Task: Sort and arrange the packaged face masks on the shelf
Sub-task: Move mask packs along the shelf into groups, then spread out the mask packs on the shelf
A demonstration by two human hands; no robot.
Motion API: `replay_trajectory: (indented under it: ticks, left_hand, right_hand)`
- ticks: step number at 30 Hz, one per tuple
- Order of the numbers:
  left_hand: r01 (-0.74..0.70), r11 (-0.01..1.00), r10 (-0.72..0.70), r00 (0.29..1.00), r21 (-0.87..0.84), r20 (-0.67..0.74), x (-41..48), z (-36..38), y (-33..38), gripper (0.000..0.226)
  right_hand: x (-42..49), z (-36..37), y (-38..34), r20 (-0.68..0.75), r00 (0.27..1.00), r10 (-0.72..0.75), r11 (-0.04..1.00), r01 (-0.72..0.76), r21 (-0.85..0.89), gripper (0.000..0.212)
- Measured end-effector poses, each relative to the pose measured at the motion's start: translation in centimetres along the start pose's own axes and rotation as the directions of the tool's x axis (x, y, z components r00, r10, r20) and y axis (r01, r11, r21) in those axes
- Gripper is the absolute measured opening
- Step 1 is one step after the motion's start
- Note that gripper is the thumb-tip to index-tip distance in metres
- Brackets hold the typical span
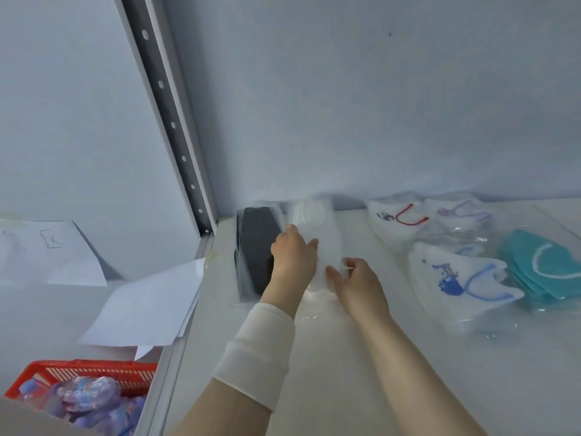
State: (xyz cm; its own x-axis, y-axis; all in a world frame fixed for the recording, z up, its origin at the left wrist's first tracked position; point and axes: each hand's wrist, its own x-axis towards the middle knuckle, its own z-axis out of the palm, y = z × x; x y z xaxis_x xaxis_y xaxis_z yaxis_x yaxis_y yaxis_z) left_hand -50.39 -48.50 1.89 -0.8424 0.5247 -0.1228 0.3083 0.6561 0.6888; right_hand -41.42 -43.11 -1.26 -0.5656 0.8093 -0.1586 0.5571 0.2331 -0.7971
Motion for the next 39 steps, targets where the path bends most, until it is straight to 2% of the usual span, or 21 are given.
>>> replay_trajectory:
  ticks: [7,10,13,15,19,23,27,31,36,39]
  left_hand:
    - [-0.21,0.977,0.2,0.956,-0.026,-0.216,-2.3,0.0,0.1,0.04]
    - [-0.292,0.953,0.302,0.925,0.08,-0.232,-2.6,0.6,1.3,0.038]
    - [-0.38,0.904,0.414,0.892,0.194,-0.182,-3.3,1.9,4.1,0.039]
    - [-0.438,0.871,0.473,0.871,0.22,-0.137,-4.2,3.6,7.0,0.04]
    - [-0.559,0.794,0.583,0.811,0.24,-0.04,-7.3,9.7,14.1,0.04]
    - [-0.67,0.688,0.68,0.729,0.28,0.073,-11.7,19.1,21.6,0.041]
    - [-0.706,0.642,0.681,0.704,0.298,0.203,-15.9,28.2,28.0,0.043]
    - [-0.73,0.622,0.636,0.682,0.284,0.36,-19.0,34.6,32.0,0.045]
    - [-0.642,0.725,0.544,0.756,0.25,0.365,-18.5,39.4,35.2,0.048]
    - [-0.576,0.764,0.491,0.811,0.289,0.32,-16.5,41.3,36.3,0.055]
  right_hand:
    - [-0.4,-0.4,0.3,-0.005,0.999,-0.039,0.988,0.038,-0.151,0.058]
    - [-1.3,-2.5,0.8,-0.078,0.985,-0.151,0.968,0.132,-0.211,0.059]
    - [-1.9,-6.9,2.3,-0.213,0.935,-0.283,0.94,0.227,-0.254,0.052]
    - [-1.7,-10.9,4.3,-0.28,0.891,-0.357,0.902,0.251,-0.35,0.046]
    - [-0.6,-20.8,11.1,-0.378,0.834,-0.403,0.825,0.152,-0.544,0.038]
    - [-0.9,-31.4,18.7,-0.323,0.893,-0.313,0.75,0.024,-0.661,0.047]
    - [-2.5,-40.6,26.7,-0.329,0.903,-0.277,0.719,-0.032,-0.694,0.047]
    - [-4.2,-46.9,33.7,-0.368,0.913,-0.176,0.758,-0.113,-0.642,0.047]
    - [-3.0,-51.6,38.8,-0.363,0.93,-0.061,0.864,-0.133,-0.486,0.061]
    - [-0.9,-53.3,40.1,-0.195,0.975,-0.109,0.828,-0.019,-0.56,0.076]
